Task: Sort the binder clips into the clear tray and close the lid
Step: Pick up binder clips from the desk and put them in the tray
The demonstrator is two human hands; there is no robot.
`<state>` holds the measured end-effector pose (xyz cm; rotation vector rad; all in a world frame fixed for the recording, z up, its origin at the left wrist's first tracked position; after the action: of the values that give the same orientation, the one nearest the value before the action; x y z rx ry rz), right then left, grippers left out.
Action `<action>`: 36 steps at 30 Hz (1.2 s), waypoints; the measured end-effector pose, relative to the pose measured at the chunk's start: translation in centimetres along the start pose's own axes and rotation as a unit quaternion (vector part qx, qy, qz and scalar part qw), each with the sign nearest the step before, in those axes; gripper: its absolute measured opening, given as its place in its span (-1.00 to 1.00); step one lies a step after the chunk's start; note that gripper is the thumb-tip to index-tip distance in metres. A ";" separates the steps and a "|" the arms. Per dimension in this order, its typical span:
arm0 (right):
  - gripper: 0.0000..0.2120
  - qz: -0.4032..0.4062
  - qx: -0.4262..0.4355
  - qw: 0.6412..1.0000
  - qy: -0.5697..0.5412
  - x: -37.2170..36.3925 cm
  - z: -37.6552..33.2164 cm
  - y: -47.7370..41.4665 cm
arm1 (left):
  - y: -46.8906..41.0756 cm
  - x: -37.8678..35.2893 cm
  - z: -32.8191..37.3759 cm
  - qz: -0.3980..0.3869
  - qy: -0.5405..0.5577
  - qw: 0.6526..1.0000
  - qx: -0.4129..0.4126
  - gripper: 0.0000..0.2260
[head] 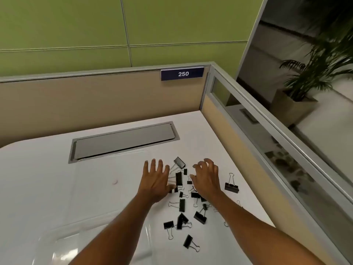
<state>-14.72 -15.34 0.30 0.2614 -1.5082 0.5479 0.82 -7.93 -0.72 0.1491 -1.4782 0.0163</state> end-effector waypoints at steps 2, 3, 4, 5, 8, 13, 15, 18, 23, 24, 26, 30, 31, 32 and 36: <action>-0.71 -0.008 -0.010 1.000 -0.022 -0.1 0.2 0.5 | 0.3 -0.4 0.0 -0.004 -0.006 1.000 0.002 -0.29; -0.72 -0.008 -0.013 1.000 -0.027 -0.5 0.4 0.5 | 0.1 -0.8 0.2 0.000 0.000 1.000 -0.003 -0.30; -0.74 -0.003 -0.026 0.999 -0.027 -0.7 0.7 0.5 | -0.2 -1.1 0.2 0.008 0.005 1.000 -0.007 -0.31; -0.75 -0.006 -0.033 0.999 -0.035 -1.0 1.0 0.3 | -0.7 -1.3 0.4 0.009 0.017 1.000 -0.008 -0.33; -0.78 -0.001 -0.050 0.997 -0.055 -1.7 1.6 -0.4 | -2.3 -1.3 1.2 0.007 0.046 0.999 -0.013 -0.39; -0.81 -0.007 -0.092 0.992 -0.083 -2.5 3.0 -0.5 | -5.0 -0.8 3.3 0.031 0.084 0.995 -0.049 -0.57; -0.82 -0.007 -0.107 0.990 -0.094 -2.7 3.8 -0.4 | -5.7 -1.0 3.9 0.031 0.092 0.993 -0.062 -0.59; -0.86 -0.024 -0.116 0.987 -0.104 -3.4 4.6 -0.3 | -6.2 -1.5 4.6 0.029 0.094 0.990 -0.097 -0.58; -0.85 -0.053 -0.107 0.984 -0.135 -3.6 4.2 -0.8 | -6.2 -1.6 5.3 0.061 0.092 0.984 -0.138 -0.64; -0.84 -0.059 -0.107 0.982 -0.142 -3.6 4.1 -0.8 | -6.2 -1.6 5.5 0.066 0.094 0.983 -0.140 -0.65; -0.83 -0.067 -0.107 0.981 -0.148 -3.5 4.0 -0.9 | -6.1 -1.4 5.8 0.075 0.102 0.983 -0.136 -0.69; -0.83 -0.075 -0.092 0.981 -0.151 -2.9 3.6 -0.9 | -6.3 -1.7 6.4 0.069 0.099 0.984 -0.133 -0.73; -0.83 -0.077 -0.085 0.982 -0.150 -3.0 3.6 -0.8 | -6.3 -1.9 6.5 0.064 0.096 0.984 -0.137 -0.73; -0.84 -0.077 -0.082 0.982 -0.152 -2.9 3.5 -0.6 | -6.3 -2.2 6.6 0.059 0.093 0.984 -0.140 -0.72; -0.85 -0.085 -0.082 0.979 -0.165 -2.9 3.7 -0.1 | -6.0 -2.7 7.1 0.050 0.085 0.983 -0.156 -0.74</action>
<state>-17.80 -17.75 -2.31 0.3619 -1.8208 0.2481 -5.82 -14.41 -3.32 -0.1765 -1.2975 -0.1184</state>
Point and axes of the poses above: each hand's wrist, its own y-axis away from the middle knuckle, its own x-axis out of the back of the hand, z = x × y, the point moved 8 cm from there along -y, towards the middle knuckle, and after that the axes turned 9 degrees about y, right-handed, at the moved point
